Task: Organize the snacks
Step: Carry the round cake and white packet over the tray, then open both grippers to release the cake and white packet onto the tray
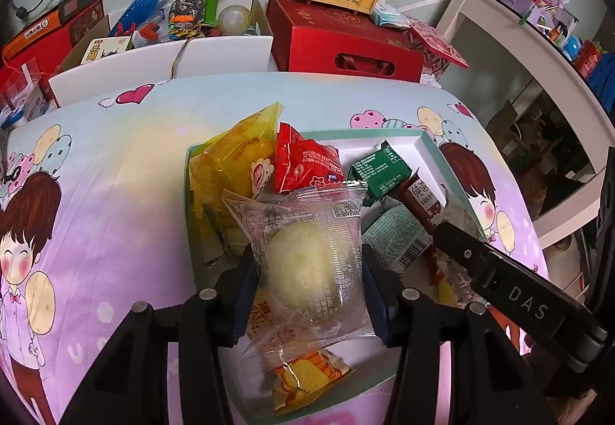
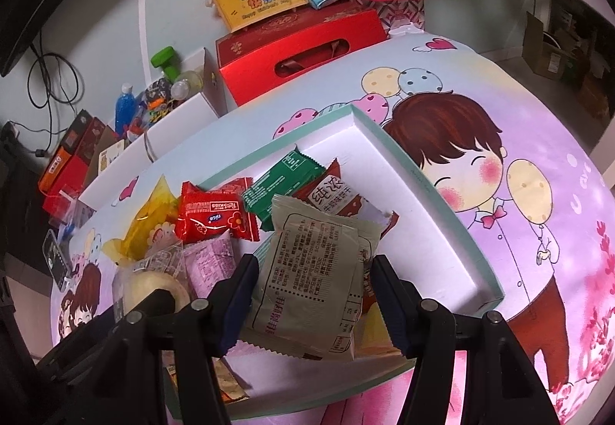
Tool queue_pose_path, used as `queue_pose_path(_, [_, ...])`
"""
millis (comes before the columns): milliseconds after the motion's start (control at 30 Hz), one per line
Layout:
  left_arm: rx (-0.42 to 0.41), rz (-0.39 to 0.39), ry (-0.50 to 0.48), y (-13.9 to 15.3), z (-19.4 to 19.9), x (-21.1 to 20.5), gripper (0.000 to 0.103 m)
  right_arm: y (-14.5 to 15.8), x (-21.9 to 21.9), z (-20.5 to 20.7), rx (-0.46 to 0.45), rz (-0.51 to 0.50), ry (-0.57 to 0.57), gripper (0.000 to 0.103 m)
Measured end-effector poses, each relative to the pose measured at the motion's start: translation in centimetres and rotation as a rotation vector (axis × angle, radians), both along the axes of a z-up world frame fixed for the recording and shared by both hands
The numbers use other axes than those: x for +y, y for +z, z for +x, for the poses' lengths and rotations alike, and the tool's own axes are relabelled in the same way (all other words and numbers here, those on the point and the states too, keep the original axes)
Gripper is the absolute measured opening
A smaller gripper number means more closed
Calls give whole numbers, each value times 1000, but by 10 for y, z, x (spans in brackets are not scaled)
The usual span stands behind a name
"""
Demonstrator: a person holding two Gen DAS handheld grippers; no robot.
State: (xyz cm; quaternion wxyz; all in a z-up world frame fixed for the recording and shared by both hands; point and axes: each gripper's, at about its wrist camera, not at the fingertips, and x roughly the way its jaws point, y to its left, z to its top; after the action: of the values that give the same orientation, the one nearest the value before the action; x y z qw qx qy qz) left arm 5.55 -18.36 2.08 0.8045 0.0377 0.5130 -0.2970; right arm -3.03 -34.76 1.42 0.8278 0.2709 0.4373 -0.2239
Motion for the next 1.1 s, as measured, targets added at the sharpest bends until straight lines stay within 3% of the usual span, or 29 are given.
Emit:
queue_pose_path(233, [0,12,0,0,0,-1,53,-3,3,3,15,2,11,65])
queue_pose_path(367, [-6,13,4,2,0,1,64,-5,3,4,26,2,11,65])
queue_pose_path(533, [-9,9,3,6,0,3,65,-6,4,5,34,3,15,65])
queue_pose_path(667, [-10,10,5,9,0,5,65,-5,4,5,32,3,19,72])
queue_pose_path(1100, [-5,-17,59,17,9,29,65,-4,7,7,32,-7,33,72])
